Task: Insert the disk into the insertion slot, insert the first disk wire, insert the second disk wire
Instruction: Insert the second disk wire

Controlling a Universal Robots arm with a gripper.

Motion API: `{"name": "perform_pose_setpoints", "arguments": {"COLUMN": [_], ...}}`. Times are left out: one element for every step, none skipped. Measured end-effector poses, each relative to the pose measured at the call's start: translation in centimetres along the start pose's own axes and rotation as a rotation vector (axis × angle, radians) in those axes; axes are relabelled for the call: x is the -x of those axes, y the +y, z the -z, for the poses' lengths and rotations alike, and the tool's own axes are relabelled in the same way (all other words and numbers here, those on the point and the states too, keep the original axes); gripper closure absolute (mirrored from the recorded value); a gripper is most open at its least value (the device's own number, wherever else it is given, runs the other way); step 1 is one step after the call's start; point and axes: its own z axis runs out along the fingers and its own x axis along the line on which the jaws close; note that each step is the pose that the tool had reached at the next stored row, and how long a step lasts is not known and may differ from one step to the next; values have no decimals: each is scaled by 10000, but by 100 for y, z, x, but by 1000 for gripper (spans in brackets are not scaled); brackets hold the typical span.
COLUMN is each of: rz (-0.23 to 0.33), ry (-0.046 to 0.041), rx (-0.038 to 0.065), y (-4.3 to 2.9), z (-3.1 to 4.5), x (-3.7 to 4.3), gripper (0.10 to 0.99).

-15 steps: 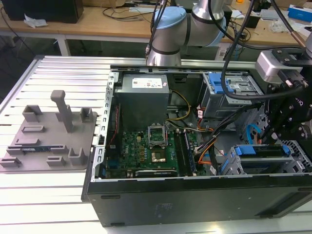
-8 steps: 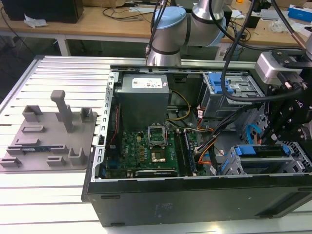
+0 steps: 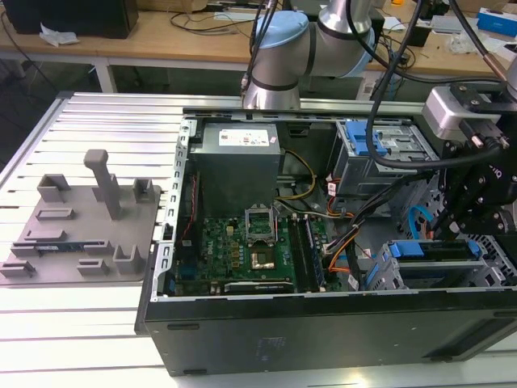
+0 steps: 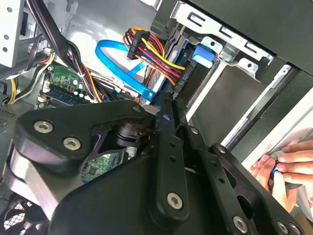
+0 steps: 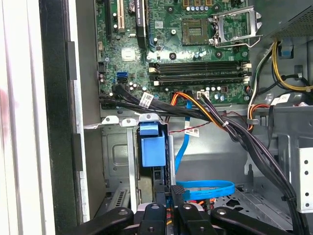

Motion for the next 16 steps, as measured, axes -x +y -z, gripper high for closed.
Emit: {"name": "perform_pose_setpoints", "arguments": {"rz": [1, 1, 0, 0, 0, 0, 1, 3, 9, 15, 20, 26, 42, 53, 68, 79], "ry": [-2, 1, 1, 0, 0, 1, 3, 3, 1, 1, 1, 1, 0, 1, 1, 0], "rx": [-3, -8, -10, -11, -13, -13, -13, -13, -14, -13, -13, -13, -13, -13, -12, -12], "y": [0, -1, -1, -1, -1, -1, -1, -1, -1, -1, -1, -1, -2, -3, -4, -5], "z": [-2, -3, -5, -7, -8, -8, -9, -10, -12, -12, -13, -14, -16, -16, -17, -18], "x": [-3, -10, -15, -19, -20, -20, -20, -20, -21, -20, -20, -21, -21, -20, -20, -20], "gripper": [925, 925, 925, 925, 925, 925, 925, 925, 925, 925, 925, 925, 925, 925, 925, 925]}}
